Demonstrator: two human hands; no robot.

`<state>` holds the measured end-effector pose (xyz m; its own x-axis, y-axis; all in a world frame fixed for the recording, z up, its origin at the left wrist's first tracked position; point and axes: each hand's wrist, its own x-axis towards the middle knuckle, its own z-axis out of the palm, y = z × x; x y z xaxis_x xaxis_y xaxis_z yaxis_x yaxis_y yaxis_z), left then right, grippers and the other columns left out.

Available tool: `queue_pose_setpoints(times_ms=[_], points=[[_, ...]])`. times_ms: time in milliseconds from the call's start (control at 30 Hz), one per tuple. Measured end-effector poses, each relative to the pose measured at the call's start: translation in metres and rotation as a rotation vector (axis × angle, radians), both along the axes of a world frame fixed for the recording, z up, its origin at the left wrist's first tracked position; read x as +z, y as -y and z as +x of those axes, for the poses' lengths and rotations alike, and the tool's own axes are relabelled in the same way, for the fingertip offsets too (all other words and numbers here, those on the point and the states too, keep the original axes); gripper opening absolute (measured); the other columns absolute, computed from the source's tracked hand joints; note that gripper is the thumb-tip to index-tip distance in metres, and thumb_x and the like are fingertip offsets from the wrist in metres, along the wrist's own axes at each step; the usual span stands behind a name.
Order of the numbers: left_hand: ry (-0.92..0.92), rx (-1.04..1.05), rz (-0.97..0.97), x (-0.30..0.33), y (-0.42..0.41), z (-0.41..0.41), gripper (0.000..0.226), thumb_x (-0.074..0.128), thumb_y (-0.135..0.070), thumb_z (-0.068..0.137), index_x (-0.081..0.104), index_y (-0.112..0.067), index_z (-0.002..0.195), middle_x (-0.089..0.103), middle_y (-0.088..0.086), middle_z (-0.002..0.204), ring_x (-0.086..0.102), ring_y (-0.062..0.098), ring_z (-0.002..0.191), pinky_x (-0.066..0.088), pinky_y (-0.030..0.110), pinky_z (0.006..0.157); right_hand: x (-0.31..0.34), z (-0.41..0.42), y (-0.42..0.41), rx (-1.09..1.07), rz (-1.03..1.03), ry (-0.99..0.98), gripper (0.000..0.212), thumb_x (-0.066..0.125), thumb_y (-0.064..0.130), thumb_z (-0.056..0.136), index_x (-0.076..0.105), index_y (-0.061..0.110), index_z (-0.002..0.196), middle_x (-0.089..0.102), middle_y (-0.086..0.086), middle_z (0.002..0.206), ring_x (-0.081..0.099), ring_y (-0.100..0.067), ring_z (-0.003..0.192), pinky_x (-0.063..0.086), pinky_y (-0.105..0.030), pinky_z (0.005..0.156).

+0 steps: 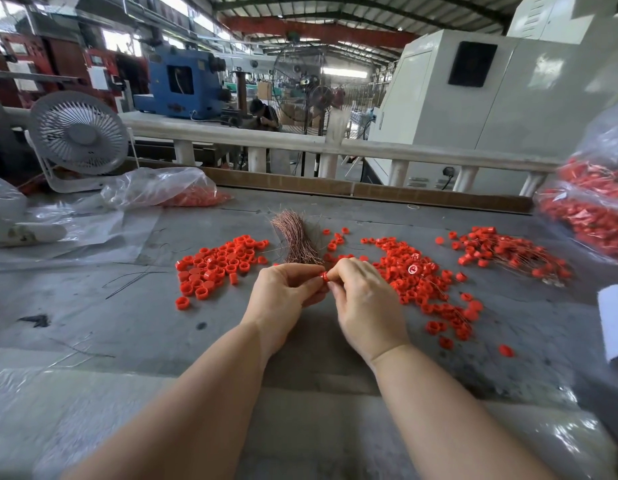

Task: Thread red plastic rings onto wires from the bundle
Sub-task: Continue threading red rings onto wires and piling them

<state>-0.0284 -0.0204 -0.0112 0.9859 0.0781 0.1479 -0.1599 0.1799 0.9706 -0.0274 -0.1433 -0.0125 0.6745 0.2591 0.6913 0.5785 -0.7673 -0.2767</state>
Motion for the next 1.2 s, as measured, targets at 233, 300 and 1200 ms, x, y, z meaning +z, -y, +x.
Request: queue_pose_setpoints(times_ms=[233,300,1200], points=[[0.006,0.005,0.031,-0.0012,0.0010,0.0010,0.023,0.057,0.011,0.084,0.066,-0.010,0.082,0.067,0.005,0.072,0.064,0.003,0.058,0.052,0.013,0.060,0.0006,-0.0013,-0.0018,-0.016,-0.041,0.007,0.007,0.061,-0.002,0.080,0.059,0.004,0.081,0.062,-0.011,0.082,0.057,-0.032,0.081,0.044,-0.036,0.066],[0.005,0.005,0.030,-0.0016,0.0009,0.0016,0.021,0.057,0.011,0.084,0.066,-0.008,0.084,0.067,0.006,0.074,0.064,0.003,0.058,0.053,0.013,0.061,0.0006,-0.0013,-0.0019,-0.012,-0.045,0.000,0.006,0.060,-0.002,0.080,0.059,0.004,0.082,0.062,-0.012,0.084,0.057,-0.033,0.083,0.045,-0.038,0.067],[-0.001,0.014,0.036,-0.0045,-0.0014,0.0049,0.021,0.059,0.009,0.084,0.067,-0.011,0.082,0.068,0.006,0.073,0.065,0.004,0.059,0.052,0.013,0.059,-0.0001,-0.0003,-0.0046,-0.029,-0.049,-0.007,0.008,0.060,-0.002,0.081,0.058,0.005,0.082,0.062,-0.010,0.083,0.056,-0.031,0.082,0.040,-0.033,0.064]])
